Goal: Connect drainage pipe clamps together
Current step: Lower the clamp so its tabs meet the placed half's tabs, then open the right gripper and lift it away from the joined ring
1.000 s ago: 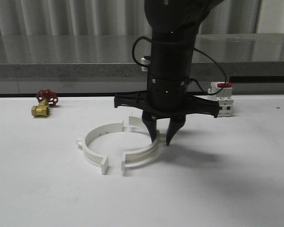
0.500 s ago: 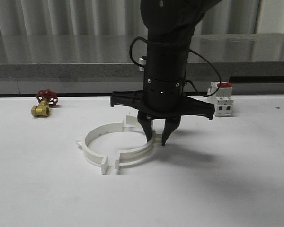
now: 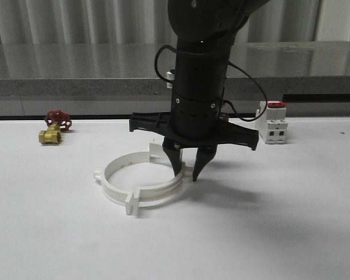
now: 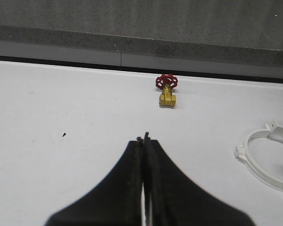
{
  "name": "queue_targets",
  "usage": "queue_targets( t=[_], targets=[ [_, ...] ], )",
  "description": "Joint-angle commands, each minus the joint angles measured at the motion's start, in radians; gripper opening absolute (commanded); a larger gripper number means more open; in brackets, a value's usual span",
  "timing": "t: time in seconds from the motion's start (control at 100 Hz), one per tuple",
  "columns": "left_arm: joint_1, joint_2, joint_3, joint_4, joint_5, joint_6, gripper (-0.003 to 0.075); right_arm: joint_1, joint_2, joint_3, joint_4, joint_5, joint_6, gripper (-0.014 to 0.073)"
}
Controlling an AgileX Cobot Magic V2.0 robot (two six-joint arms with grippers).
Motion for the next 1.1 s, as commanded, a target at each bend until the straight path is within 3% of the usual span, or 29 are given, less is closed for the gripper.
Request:
queue_targets(
  t=[0.0, 0.41, 0.53, 0.79, 1.09],
  targets=[
    [0.003, 0.008, -0.026, -0.003, -0.072, 0.001, -0.002, -0.002, -0.054, -0.029, -0.008, -0.025, -0.001, 0.017],
    [0.003, 0.008, -0.026, -0.003, -0.072, 0.001, -0.002, -0.002, -0.05, -0.029, -0.007, -0.028, -0.001, 0.0181],
    [0.003, 0.008, -0.026, -0.003, -0.072, 0.001, -0.002, -0.002, -0.041, -0.029, 0.003, -0.029, -0.001, 0.0244],
    [0.003, 0.008, -0.026, -0.003, -0.072, 0.001, -0.002, -0.002, -0.03, -0.029, 0.017, -0.033, -0.001, 0.05],
    [0.003, 0.008, -0.026, -0.003, -0.072, 0.001, -0.002, -0.002, -0.032, -0.062, 0.017, -0.005, -0.002, 0.0519]
  ],
)
